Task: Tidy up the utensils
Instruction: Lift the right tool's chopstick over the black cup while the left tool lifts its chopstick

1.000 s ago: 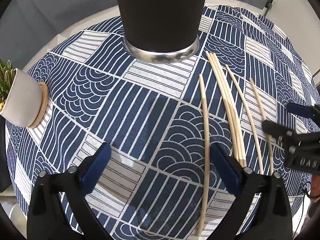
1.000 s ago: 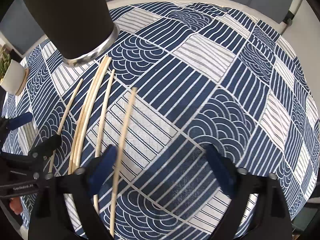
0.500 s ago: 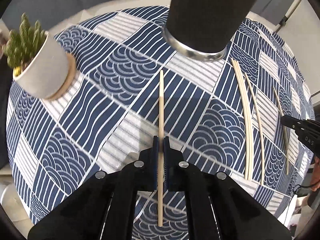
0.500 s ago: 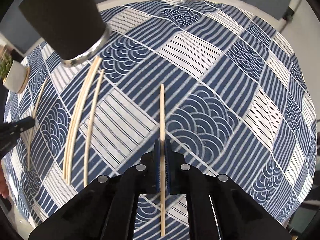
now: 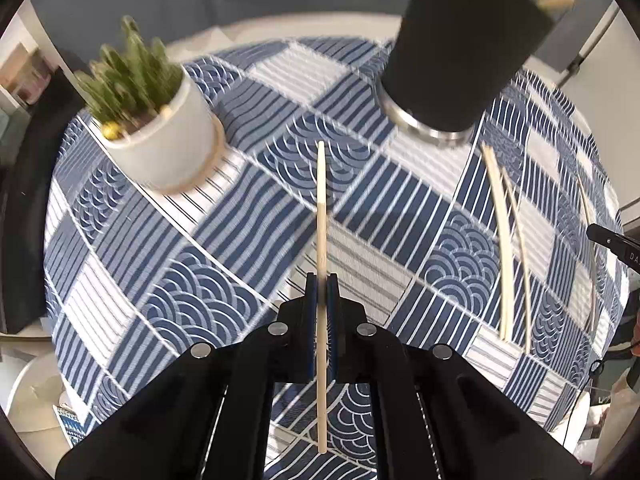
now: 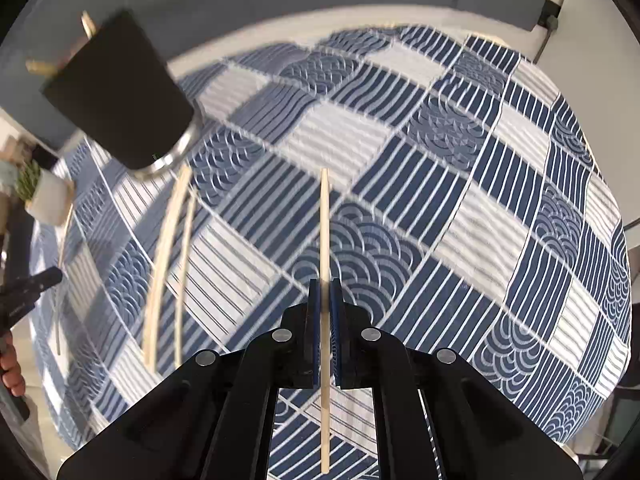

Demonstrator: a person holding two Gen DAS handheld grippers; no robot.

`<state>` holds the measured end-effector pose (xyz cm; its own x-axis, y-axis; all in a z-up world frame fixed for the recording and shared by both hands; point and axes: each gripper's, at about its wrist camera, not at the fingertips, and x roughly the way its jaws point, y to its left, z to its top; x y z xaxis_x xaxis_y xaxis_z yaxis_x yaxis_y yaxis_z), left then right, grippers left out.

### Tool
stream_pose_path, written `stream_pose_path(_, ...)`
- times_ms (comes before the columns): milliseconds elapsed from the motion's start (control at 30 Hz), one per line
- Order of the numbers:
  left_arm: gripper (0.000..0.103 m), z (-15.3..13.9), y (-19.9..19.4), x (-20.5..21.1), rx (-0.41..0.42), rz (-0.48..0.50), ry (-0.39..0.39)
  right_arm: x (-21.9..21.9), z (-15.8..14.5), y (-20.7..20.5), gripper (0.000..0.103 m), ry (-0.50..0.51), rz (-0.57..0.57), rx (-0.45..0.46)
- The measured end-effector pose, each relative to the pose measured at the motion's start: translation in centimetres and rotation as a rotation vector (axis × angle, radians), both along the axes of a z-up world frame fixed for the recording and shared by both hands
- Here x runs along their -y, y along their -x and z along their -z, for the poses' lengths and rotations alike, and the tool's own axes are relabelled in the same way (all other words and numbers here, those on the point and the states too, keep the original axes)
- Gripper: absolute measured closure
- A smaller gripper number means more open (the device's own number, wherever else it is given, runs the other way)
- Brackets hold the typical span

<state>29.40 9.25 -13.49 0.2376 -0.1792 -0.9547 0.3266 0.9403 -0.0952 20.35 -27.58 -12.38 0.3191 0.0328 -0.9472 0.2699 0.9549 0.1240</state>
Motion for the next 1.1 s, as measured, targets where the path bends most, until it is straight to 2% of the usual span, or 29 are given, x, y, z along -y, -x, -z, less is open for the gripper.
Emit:
stream_pose_path(100,0.098,-2.0,-0.8,0.2,0.03,-0.016,0.01,0.5,-1.8,-0.6,0.098,-0.03,0.011,0.042)
stream_pose_path(300,0.098,-5.9,-1.9,0.8,0.092,0.005,0.036,0.9,-5.0,-1.5,0.098,0.019,0.011,0.139)
stream_pose_path(400,0.098,-7.8,-2.6,1.4,0.135,0.015,0.019,0.7,-6.8,-2.3,0.098,0.026,-0.002,0.183)
stream_pose_path(500,0.098,-9.5,-3.4,2.0,0.158,0.019,0.049,0.1,-8.4,-3.3,0.098,0.031,-0.023,0.222)
stream_pose_path(567,0.098,-10.8,-3.9,2.7,0.194,0.033,0.047,-0.4,-9.7,-3.9,0.098,0.025,-0.037,0.259)
stream_pose_path(633,0.098,-12.0,-4.1,3.6,0.248,0.025,0.012,-0.8,-10.6,-4.5,0.098,0.017,-0.046,0.283)
stream_pose_path(733,0.098,-13.7,-4.5,4.8,0.261,0.048,0.059,-1.9,-12.2,-5.4,0.098,0.031,-0.074,0.322)
stream_pose_path(900,0.098,-15.8,-4.6,7.4,0.306,0.094,0.071,-3.1,-15.1,-6.9,0.098,0.023,-0.101,0.399)
stream_pose_path(1100,0.098,-17.9,-6.1,8.9,0.331,0.089,0.138,-4.9,-17.4,-8.1,0.098,0.02,-0.168,0.473)
